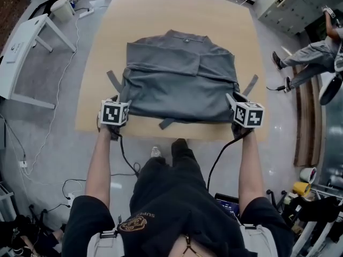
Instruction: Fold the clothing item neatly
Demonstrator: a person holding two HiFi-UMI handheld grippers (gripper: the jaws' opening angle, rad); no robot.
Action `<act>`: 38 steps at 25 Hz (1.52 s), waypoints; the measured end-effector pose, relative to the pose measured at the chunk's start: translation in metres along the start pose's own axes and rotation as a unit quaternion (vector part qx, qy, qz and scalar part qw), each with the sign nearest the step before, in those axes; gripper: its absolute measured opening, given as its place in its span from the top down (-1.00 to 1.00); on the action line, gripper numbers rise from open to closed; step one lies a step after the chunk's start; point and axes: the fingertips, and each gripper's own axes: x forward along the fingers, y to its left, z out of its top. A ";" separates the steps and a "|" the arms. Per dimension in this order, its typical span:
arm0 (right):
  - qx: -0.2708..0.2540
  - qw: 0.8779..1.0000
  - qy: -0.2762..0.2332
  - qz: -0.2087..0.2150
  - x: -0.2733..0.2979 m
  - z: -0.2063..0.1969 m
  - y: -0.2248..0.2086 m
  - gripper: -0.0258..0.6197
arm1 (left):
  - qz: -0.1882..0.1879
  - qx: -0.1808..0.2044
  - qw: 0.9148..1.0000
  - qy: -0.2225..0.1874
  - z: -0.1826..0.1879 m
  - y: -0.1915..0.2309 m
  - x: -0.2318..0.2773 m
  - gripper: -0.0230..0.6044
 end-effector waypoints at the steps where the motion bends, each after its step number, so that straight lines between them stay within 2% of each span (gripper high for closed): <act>1: 0.007 1.000 -0.001 -0.011 -0.010 -0.013 0.000 0.54 | 0.002 -0.003 1.000 0.002 -0.006 0.006 0.001 0.09; 4: 0.029 0.999 0.008 -0.034 -0.029 -0.050 -0.008 0.54 | 0.000 -0.031 0.999 0.004 -0.021 0.015 0.003 0.09; 7: 0.039 0.998 0.026 -0.043 -0.042 -0.083 -0.027 0.54 | -0.007 -0.048 0.999 0.009 -0.032 0.006 0.002 0.15; 8: 0.037 0.998 0.034 -0.040 -0.044 -0.094 -0.032 0.54 | -0.009 -0.047 0.999 0.011 -0.034 0.001 0.002 0.17; 12: 0.021 0.997 0.069 -0.034 -0.040 -0.124 -0.058 0.54 | -0.015 -0.034 0.999 0.025 -0.031 -0.016 -0.002 0.48; 16: 0.030 0.996 0.088 -0.006 -0.018 -0.138 -0.072 0.54 | -0.006 -0.035 0.999 0.033 -0.027 -0.024 -0.001 0.59; 18: 0.040 0.995 0.088 0.014 -0.012 -0.139 -0.072 0.55 | -0.006 -0.040 0.999 0.035 -0.027 -0.024 -0.003 0.63; 20: 0.040 0.994 0.095 0.032 -0.011 -0.139 -0.068 0.73 | -0.008 -0.047 0.998 0.037 -0.031 -0.024 -0.006 0.65; 21: 0.038 0.993 0.101 0.039 -0.012 -0.140 -0.067 0.76 | -0.010 -0.051 0.998 0.039 -0.034 -0.023 -0.009 0.67; 25: 0.036 0.992 0.106 0.050 -0.031 -0.142 -0.060 0.79 | -0.025 -0.068 0.996 0.043 -0.049 -0.022 -0.024 0.71; 30: 0.019 0.995 0.089 0.048 -0.061 -0.137 -0.048 0.79 | -0.041 -0.061 0.997 0.031 -0.061 -0.025 -0.053 0.73; 34: 0.001 0.998 0.051 0.039 -0.079 -0.103 -0.044 0.79 | -0.036 -0.047 0.998 -0.005 -0.039 -0.025 -0.077 0.75; 38: -0.012 1.000 0.010 0.020 -0.092 -0.056 -0.040 0.79 | -0.016 -0.024 0.998 -0.052 0.006 -0.015 -0.106 0.76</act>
